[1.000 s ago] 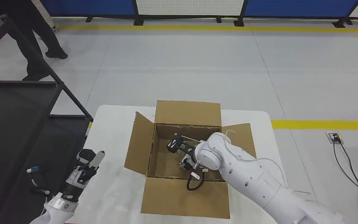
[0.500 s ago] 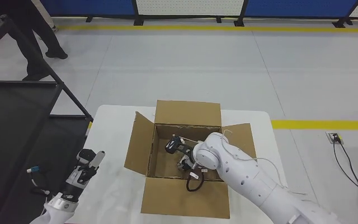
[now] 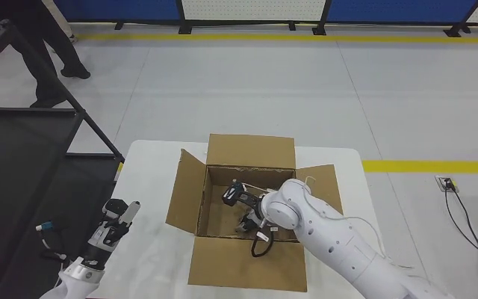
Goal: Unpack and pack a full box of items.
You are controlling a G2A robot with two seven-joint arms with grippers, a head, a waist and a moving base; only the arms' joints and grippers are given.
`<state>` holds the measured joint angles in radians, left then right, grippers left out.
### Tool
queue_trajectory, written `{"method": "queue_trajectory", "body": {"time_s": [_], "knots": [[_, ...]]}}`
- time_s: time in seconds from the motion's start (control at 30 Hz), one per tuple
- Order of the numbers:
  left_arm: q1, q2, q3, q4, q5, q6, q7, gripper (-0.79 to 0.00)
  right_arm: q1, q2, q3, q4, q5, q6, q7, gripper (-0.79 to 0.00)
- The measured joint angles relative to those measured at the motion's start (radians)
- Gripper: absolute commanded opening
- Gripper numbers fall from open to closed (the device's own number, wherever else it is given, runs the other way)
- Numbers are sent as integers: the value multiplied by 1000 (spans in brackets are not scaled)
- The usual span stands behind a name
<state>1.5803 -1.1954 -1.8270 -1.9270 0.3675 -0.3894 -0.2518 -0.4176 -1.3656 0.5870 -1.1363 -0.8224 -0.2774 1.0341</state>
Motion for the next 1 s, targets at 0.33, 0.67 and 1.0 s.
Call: {"method": "queue_trajectory", "body": {"time_s": [0.33,0.67,1.0], "knots": [[0,0,0,0,0,0,0,0,-135,86,207,-312,-34,-69,-24,0],[15,1,6,-9,6,-37,7,0,-370,170,494,-660,75,-295,-103,0],[27,2,36,-20,36,-51,3,0,-379,170,495,-642,80,-274,-126,0]]}}
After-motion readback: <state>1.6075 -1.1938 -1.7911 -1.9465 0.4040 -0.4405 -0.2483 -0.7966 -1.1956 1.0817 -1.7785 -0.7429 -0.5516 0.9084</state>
